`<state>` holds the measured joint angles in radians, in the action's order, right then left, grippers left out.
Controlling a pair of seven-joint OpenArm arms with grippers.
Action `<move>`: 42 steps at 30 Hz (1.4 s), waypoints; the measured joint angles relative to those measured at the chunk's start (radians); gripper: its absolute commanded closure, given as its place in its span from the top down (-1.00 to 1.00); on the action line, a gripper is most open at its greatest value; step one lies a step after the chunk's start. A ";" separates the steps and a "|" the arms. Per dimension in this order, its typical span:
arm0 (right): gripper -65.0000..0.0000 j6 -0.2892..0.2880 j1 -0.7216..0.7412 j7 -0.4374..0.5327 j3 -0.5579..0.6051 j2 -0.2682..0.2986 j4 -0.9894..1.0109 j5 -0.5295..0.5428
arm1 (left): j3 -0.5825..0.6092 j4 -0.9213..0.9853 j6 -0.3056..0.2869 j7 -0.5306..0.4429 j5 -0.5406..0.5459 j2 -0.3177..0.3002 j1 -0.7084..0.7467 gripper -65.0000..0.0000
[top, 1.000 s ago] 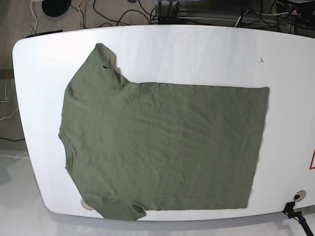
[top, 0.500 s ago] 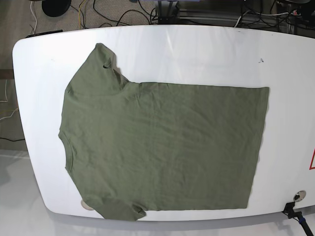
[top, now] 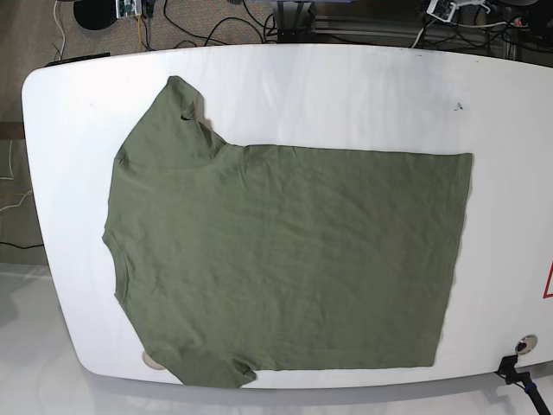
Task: Fold the T-shirt properly
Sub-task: 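Lower both grippers toward the shirt's shoulder corners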
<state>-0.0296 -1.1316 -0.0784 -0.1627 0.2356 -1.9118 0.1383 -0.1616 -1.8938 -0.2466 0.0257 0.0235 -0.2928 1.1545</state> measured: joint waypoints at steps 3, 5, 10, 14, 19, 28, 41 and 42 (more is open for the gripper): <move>-1.00 -0.016 -0.011 -0.020 0.000 0.006 -0.085 -0.003 | -0.014 -0.050 -0.002 0.003 -0.001 -0.032 -0.002 -1.00; -1.00 -0.008 -0.010 -0.085 0.000 0.008 -0.128 -0.004 | -0.025 -0.069 -0.005 0.019 -0.003 -0.045 -0.002 -1.00; -1.00 -0.008 -0.001 -0.091 -0.010 0.008 -0.295 -0.007 | -0.070 -0.114 -0.016 0.063 0.055 -0.101 -0.026 -1.00; -1.00 -0.097 0.079 -0.182 -0.070 0.011 -0.303 0.048 | -0.063 -0.217 -0.031 0.055 0.046 -0.082 -0.032 -1.00; -0.99 -0.192 0.239 -0.316 -0.177 0.005 -0.299 0.117 | -0.069 -0.269 -0.024 0.068 0.056 -0.082 -0.119 -1.00; -0.61 -0.253 0.476 -0.511 -0.264 0.000 -0.253 0.175 | -0.085 -0.236 -0.037 0.116 0.110 -0.085 -0.313 -0.88; -0.32 -0.263 0.602 -0.533 -0.285 0.003 -0.111 0.182 | -0.169 -0.085 -0.104 0.206 0.132 -0.084 -0.373 -0.40; -0.32 -0.263 0.605 -0.528 -0.296 0.003 -0.112 0.184 | -0.164 -0.084 -0.102 0.205 0.127 -0.079 -0.373 -0.39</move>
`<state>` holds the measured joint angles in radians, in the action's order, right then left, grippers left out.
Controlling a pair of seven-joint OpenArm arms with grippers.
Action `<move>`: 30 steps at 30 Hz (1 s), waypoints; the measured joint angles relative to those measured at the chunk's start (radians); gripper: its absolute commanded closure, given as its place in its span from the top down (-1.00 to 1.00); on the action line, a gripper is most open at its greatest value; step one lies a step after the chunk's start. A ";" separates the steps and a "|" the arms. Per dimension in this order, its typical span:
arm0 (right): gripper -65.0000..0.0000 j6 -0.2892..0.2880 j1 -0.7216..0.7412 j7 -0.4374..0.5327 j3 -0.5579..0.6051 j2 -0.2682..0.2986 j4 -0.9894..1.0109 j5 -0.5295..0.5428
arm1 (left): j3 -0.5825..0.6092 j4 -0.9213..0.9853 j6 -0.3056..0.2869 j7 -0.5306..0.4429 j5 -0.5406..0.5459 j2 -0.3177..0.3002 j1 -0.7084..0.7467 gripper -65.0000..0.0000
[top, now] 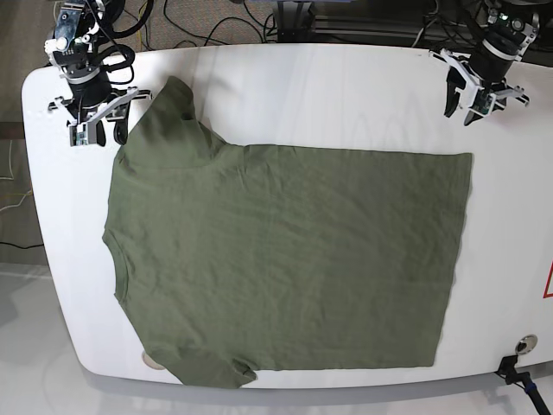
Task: Fold the T-shirt properly
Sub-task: 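Lower both grippers toward the shirt's shoulder corners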
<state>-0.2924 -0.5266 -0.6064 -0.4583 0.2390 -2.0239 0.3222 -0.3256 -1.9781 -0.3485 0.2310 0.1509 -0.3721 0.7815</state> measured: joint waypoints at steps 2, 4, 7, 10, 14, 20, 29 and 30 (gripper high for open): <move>-0.32 0.000 0.000 0.000 -0.027 0.001 0.005 -0.003 | 0.001 0.000 0.000 0.000 -0.003 -0.002 -0.002 -0.39; -0.32 -0.027 -0.001 0.004 -0.061 0.002 0.005 -0.003 | 0.001 0.003 -0.001 -0.003 -0.004 -0.002 -0.003 -0.38; -0.33 -0.074 0.001 0.029 -0.106 0.016 0.013 0.013 | 0.000 0.004 -0.001 -0.018 -0.010 -0.002 -0.010 -0.37; -0.33 -0.166 -0.003 0.028 -0.103 0.043 0.034 0.139 | 0.000 0.011 0.000 -0.041 -0.010 0.000 -0.020 -0.06; -0.33 -0.206 0.024 0.012 -0.083 0.066 0.120 0.191 | 0.001 0.019 -0.002 -0.098 -0.006 0.003 -0.034 0.29; -0.33 -0.259 0.093 0.006 -0.004 0.072 0.213 0.176 | 0.001 0.056 -0.001 -0.130 -0.007 0.008 -0.057 0.26; -0.30 -0.367 0.168 -0.001 0.051 0.086 0.298 0.173 | -0.002 0.118 -0.001 -0.129 -0.007 0.016 -0.098 0.34; -0.30 -0.380 0.164 -0.029 0.055 0.084 0.324 0.168 | -0.004 0.116 -0.009 -0.173 -0.006 0.017 -0.103 0.34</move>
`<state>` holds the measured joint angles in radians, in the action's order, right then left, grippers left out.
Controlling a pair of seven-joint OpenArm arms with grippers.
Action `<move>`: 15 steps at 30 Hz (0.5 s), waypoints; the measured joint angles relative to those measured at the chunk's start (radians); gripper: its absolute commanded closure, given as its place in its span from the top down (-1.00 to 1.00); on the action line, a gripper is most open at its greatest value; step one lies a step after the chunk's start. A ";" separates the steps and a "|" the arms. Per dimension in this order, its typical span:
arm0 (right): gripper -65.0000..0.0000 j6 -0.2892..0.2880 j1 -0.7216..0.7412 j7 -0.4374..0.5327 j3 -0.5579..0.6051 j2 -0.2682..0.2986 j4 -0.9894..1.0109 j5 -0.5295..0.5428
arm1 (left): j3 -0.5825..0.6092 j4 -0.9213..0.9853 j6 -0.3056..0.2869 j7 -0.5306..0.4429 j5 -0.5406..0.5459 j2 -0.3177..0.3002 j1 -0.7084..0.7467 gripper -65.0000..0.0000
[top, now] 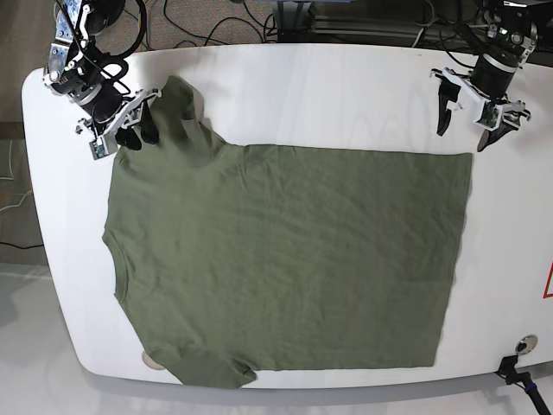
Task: Fold the T-shirt properly
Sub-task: 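Lower both grippers toward the shirt's shoulder corners, then grasp the shirt's shoulder corner nearest the right gripper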
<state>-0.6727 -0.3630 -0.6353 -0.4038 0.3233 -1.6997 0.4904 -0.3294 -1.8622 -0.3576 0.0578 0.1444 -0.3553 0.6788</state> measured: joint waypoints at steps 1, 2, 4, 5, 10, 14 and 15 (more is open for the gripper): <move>-0.30 0.003 0.000 0.006 -0.001 0.001 0.016 -0.012 | -0.003 0.000 -0.003 0.002 -0.004 0.000 0.001 0.34; -0.30 -0.001 0.002 0.008 -0.001 0.001 0.023 -0.005 | -0.003 0.002 -0.002 0.002 -0.004 0.000 0.000 0.34; -0.30 -0.007 0.008 0.008 -0.001 0.000 0.053 0.002 | -0.003 0.005 -0.003 0.001 -0.004 0.000 -0.001 0.34; -0.31 -0.008 0.008 0.011 -0.003 0.001 0.061 -0.002 | -0.004 0.006 -0.003 0.001 -0.005 0.000 -0.004 0.33; -0.30 -0.009 0.008 0.010 -0.002 -0.002 0.107 0.002 | -0.005 0.007 -0.008 0.002 -0.005 -0.002 -0.009 0.34; -0.29 -0.012 0.005 0.013 -0.002 -0.002 0.116 0.003 | -0.005 0.008 -0.010 0.010 -0.005 -0.001 -0.014 0.33; -0.29 -0.012 0.003 0.013 -0.002 -0.002 0.116 0.004 | -0.005 0.010 -0.010 0.017 -0.005 0.001 -0.018 0.33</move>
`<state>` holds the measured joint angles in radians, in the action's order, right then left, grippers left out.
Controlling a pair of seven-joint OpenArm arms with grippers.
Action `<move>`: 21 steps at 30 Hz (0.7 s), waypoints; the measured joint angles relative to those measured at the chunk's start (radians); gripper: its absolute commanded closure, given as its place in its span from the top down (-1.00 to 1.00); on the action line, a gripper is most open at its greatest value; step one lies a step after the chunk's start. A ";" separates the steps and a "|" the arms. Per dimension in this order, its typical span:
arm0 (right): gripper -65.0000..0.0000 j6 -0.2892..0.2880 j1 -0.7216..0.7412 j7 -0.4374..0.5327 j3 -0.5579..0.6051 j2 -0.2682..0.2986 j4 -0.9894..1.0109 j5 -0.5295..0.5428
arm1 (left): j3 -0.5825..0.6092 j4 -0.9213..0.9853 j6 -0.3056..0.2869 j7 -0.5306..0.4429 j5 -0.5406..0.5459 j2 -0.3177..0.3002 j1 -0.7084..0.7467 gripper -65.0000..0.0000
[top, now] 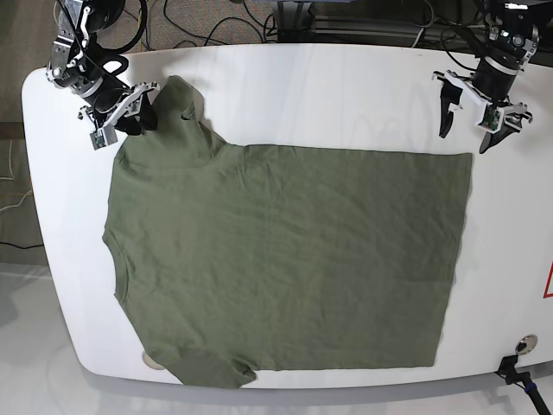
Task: Fold the T-shirt properly
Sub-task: 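Grasp the shirt's shoulder corner nearest the right gripper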
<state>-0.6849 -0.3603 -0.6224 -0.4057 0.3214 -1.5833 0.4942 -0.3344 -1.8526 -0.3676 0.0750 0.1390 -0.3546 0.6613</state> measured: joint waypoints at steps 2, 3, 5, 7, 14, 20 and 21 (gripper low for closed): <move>-0.28 0.000 -0.001 0.001 0.002 0.000 0.001 0.000 | -0.002 0.002 0.000 0.005 -0.004 0.018 -0.011 0.32; -0.29 0.000 0.000 0.000 0.002 0.000 0.002 0.000 | -0.002 0.002 0.000 0.006 -0.003 0.023 -0.014 0.33; -0.37 0.000 0.000 0.001 0.005 0.003 0.002 0.000 | -0.006 0.008 0.002 0.012 -0.005 0.047 -0.024 0.33; -0.64 0.000 -0.001 0.001 0.008 0.003 0.000 0.000 | -0.006 0.008 0.000 0.014 -0.009 0.053 -0.027 0.33; -1.00 -0.003 -0.006 -0.013 0.024 -0.001 -0.012 -0.003 | -0.003 0.010 0.000 0.030 -0.010 0.044 -0.027 0.30; -0.40 -0.004 -0.010 -0.019 0.027 -0.003 -0.012 -0.011 | -0.003 0.010 0.011 0.032 -0.010 0.044 -0.035 0.32; -0.34 -0.005 -0.009 -0.020 0.027 -0.003 -0.013 -0.010 | -0.003 0.010 0.011 0.029 -0.009 0.044 -0.036 0.33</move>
<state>-0.6895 -0.3691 -0.6422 -0.3786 0.3187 -1.5959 0.4847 -0.3374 -1.8431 -0.3565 0.1040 0.1299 -0.3103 0.6250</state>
